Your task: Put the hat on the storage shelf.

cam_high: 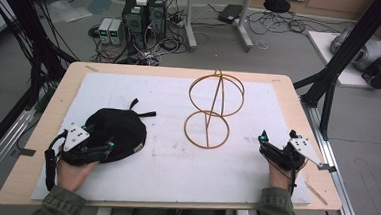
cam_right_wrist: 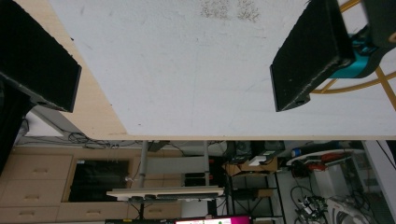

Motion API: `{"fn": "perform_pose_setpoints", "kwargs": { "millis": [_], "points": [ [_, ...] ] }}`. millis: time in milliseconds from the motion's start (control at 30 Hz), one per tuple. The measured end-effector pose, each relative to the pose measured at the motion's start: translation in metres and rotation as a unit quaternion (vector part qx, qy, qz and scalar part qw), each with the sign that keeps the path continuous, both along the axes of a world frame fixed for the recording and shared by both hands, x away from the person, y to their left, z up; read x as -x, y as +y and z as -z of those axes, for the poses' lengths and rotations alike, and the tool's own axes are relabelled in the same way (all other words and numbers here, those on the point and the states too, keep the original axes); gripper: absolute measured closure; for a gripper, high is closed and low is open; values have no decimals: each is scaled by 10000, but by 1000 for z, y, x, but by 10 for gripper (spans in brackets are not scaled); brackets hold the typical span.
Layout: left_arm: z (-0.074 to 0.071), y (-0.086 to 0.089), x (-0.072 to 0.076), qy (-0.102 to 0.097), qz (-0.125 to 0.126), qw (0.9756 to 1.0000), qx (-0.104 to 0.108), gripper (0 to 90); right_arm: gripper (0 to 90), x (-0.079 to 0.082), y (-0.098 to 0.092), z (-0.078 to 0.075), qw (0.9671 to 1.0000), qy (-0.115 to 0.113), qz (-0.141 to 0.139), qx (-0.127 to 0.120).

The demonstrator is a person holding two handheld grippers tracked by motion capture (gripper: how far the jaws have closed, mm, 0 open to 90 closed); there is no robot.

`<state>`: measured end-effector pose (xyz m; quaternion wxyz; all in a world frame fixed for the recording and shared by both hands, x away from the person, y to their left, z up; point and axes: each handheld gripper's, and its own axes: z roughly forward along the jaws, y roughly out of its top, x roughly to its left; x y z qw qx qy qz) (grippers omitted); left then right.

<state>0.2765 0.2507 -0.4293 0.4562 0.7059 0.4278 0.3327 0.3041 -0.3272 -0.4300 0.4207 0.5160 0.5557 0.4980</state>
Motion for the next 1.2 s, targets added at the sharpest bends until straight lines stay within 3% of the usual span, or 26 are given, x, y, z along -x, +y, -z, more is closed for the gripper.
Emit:
{"fn": "perform_pose_setpoints", "kwargs": {
  "millis": [200, 467, 700, 933, 1000, 1133, 1200],
  "points": [
    [0, -1, 0, 177, 48, 9998, 10, 270, 9, 0, 1, 0, 10000, -3, -16, 19],
    [0, 1, 0, 236, -64, 9996, 115, 351, 9, 0, 1, 0, 10000, -39, -31, 34],
    [1, 0, 1, 240, 31, 9996, 108, 566, 9, 0, 1, 0, 10000, -35, -22, 28],
    [0, -1, 2, 243, 105, 9996, 60, 709, 9, 1, 2, 0, 10000, -31, -22, 53],
    [0, -1, 3, 225, 118, 9997, 65, 827, 9, 1, 3, 0, 10000, -28, -21, 43],
    [0, -1, 4, 170, 96, 9998, 26, 873, 9, 1, 2, 0, 10000, -20, -18, 57],
    [1, -2, 6, 51, 93, 9999, -34, 876, 9, 1, 3, 0, 10000, -28, -19, 33]
  ]
}}
